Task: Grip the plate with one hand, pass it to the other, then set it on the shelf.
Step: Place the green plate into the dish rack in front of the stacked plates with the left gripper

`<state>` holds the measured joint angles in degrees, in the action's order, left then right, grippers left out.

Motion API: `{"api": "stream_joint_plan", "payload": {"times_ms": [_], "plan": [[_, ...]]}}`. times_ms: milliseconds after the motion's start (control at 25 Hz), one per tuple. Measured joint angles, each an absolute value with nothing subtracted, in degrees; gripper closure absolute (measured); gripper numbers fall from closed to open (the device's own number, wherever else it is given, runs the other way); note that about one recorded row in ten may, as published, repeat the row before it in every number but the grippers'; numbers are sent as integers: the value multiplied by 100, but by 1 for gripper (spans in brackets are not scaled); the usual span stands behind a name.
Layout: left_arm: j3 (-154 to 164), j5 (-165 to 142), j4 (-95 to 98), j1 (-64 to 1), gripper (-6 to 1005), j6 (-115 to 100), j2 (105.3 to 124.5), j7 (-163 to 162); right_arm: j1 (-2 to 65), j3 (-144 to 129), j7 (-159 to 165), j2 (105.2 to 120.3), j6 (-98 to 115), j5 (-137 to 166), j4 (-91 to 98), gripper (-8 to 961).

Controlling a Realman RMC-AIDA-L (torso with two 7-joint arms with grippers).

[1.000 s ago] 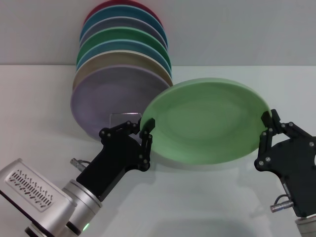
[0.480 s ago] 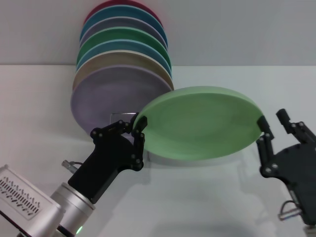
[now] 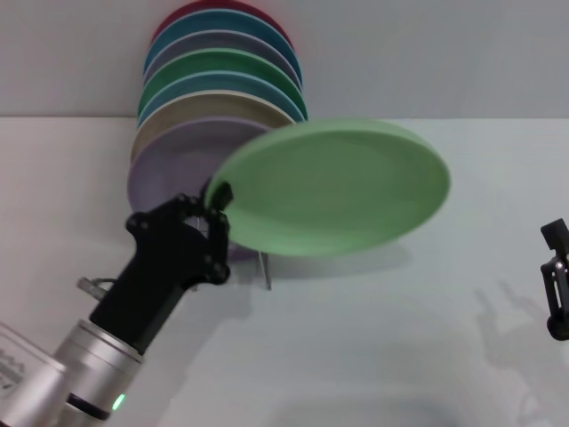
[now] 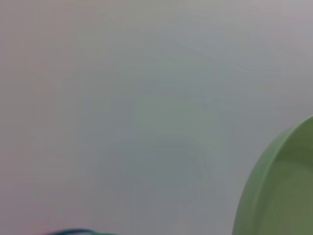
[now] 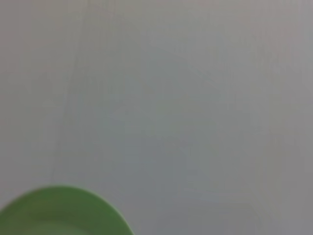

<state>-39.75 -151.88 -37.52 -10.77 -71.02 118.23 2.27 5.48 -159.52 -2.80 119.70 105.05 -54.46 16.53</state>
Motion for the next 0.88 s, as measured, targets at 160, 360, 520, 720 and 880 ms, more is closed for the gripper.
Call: {"api": "stream_joint_plan", "payload": {"times_ms": [160,360,520,720,880], "plan": [[-4264,-15221,-3774,-1036,921,-7273,11792,-191,569,-15934,-238,11969,10298,-5467,1497,660],[-4642,-15274,-3802,-1029,914,-7546,11628,-977,615,-15885,-275,11958,9868,-5476,1467,660],[-4832,-15386,-3828,-1045,908,-7548,11536,-1255,649,-15880,-289,11951,9717,-5479,1465,659],[-5178,-15686,-3682,-1132,901,-7307,11518,-1335,637,-15863,-292,11951,9704,-5489,1461,659],[-5448,-15995,-3409,-1239,895,-7240,11524,-1432,615,-15813,-293,11952,9703,-5492,1458,660]]}}
